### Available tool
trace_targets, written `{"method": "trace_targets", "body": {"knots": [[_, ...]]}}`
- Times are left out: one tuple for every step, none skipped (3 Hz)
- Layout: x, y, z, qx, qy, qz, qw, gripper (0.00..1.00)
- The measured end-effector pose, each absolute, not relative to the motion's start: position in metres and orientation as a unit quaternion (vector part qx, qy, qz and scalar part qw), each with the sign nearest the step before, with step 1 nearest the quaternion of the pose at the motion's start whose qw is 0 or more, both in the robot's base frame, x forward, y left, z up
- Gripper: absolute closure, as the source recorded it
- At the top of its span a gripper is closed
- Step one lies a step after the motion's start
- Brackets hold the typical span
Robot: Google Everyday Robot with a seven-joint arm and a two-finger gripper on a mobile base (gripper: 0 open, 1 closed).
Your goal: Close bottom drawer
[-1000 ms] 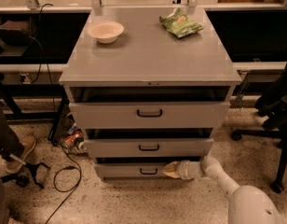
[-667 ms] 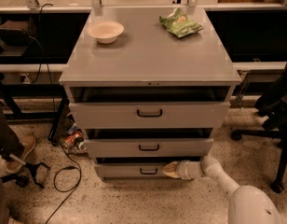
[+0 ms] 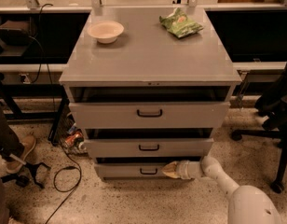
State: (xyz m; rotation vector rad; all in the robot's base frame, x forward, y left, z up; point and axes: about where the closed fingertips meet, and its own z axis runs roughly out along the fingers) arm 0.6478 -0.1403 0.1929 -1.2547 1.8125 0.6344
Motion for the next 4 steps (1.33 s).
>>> {"method": "trace_targets", "body": {"knots": [[0.647, -0.138, 0.192, -0.499, 0.72, 0.253, 0.411, 0.09], [0.64, -0.135, 0.192, -0.499, 0.72, 0.253, 0.411, 0.0], [0.631, -0.131, 0.192, -0.499, 0.72, 0.253, 0.411, 0.23], [0.63, -0.131, 0.192, -0.499, 0.72, 0.253, 0.411, 0.45]]}}
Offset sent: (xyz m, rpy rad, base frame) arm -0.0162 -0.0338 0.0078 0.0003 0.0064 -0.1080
